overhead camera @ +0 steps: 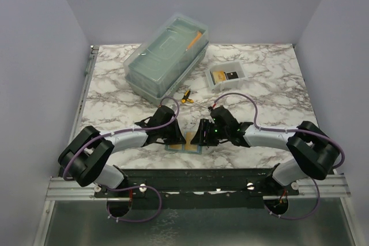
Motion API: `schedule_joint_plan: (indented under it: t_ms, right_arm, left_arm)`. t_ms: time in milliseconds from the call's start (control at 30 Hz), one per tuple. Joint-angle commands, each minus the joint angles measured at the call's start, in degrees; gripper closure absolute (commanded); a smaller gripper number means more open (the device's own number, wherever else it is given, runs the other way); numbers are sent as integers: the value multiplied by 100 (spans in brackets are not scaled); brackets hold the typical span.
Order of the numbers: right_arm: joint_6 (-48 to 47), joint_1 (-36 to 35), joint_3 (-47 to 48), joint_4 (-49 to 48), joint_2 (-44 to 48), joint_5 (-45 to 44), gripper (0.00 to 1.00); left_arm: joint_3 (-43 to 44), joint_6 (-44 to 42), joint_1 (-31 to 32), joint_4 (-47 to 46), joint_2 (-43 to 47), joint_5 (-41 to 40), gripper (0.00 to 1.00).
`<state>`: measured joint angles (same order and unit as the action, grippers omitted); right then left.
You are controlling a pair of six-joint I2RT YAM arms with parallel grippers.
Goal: Put the credit cards into the card holder
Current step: Insert the credit card into the card holder.
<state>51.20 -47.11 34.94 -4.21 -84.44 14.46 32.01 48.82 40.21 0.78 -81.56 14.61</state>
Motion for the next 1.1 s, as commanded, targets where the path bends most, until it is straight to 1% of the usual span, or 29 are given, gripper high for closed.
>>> schedule_joint_plan:
  t_ms: [0,200,433,567,700,767,900,1000,1067]
  right_arm:
    - [47,67,-35,-202,-208,230,46]
    - [32,79,-1,-240,-244,329,46]
    - [-151,75,271,240,-141,267,46]
    - [-177,79,324,330,-122,304,46]
    - [-165,79,246,-34,-228,503,47]
    - [-146,79,261,-200,-368,636,49]
    - [-29,79,199,-739,-472,965,51]
    - [-26,79,207,-821,-494,961,51]
    - [-52,79,268,-777,-475,959,51]
  left_arm:
    - [-142,-72,14,-47,-194,-209,90]
    - [-194,-75,14,-42,-246,-235,92]
    - [-221,-85,12,-49,-276,-217,93]
    - [-204,-56,11,-42,-292,-168,94]
    - [-204,-67,14,-51,-256,-159,94]
    - [-191,-65,9,-28,-226,-147,94]
    - [-177,-32,14,19,-109,-99,94]
    - [-146,-35,11,117,49,-128,94]
    - [-103,7,11,268,312,-134,92]
